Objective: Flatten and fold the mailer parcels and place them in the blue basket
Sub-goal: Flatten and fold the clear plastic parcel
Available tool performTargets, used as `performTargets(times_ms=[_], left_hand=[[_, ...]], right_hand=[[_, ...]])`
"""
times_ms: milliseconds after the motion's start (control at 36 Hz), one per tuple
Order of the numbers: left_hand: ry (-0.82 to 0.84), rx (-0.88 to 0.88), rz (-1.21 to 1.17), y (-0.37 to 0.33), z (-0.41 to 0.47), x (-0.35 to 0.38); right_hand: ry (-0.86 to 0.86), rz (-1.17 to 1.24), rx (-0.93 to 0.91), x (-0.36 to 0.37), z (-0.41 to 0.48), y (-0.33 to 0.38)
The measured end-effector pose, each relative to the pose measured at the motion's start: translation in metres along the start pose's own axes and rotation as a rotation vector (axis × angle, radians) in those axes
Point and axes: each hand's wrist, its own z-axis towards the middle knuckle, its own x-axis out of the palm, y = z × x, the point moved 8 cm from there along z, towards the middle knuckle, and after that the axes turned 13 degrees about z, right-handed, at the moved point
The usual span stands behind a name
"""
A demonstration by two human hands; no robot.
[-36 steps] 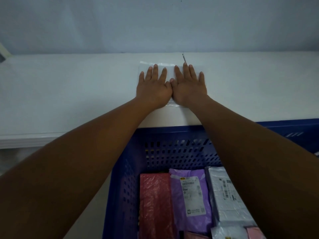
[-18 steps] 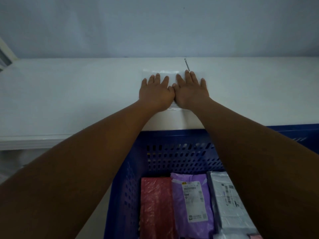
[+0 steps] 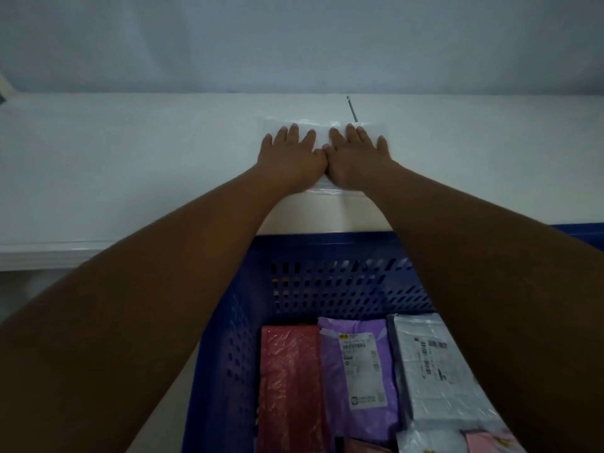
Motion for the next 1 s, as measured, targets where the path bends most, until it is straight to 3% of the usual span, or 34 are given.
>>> performTargets(times_ms=[139, 222, 278, 389, 611, 695, 806, 861, 917, 1000], left_hand=[[0.173, -0.030, 0.016, 0.007, 0.002, -0.017], [0.103, -0.058, 0.176, -0.001, -0.004, -0.041], [0.015, -0.062, 0.292, -0.014, -0.011, -0.054], [0.031, -0.065, 0.388, -0.023, -0.020, -0.056], [0.151, -0.080, 0.506, -0.020, -0.024, -0.043], [0.122, -0.120, 0.495, -0.020, -0.024, -0.044], [0.018, -0.252, 0.305, -0.005, -0.025, -0.041], [-0.132, -0.194, 0.290, -0.002, -0.025, -0.041], [-0.268, -0.014, 0.265, -0.008, -0.025, -0.037], [-0.216, 0.157, 0.183, -0.011, -0.025, -0.019]], right_hand=[[-0.027, 0.011, -0.032, -0.005, -0.005, 0.002], [-0.056, -0.027, -0.171, -0.008, -0.013, 0.004], [-0.150, -0.070, -0.281, -0.017, -0.022, 0.006], [-0.437, -0.207, -0.391, -0.042, -0.044, 0.017], [-0.255, 0.039, -0.086, -0.045, -0.046, -0.002], [-0.183, 0.053, -0.086, -0.036, -0.049, 0.009], [-0.215, -0.035, -0.104, -0.028, -0.059, 0.019], [-0.234, 0.001, -0.098, -0.030, -0.062, 0.019], [-0.232, 0.071, -0.087, -0.030, -0.062, 0.017], [-0.235, 0.112, -0.067, -0.033, -0.064, 0.013]])
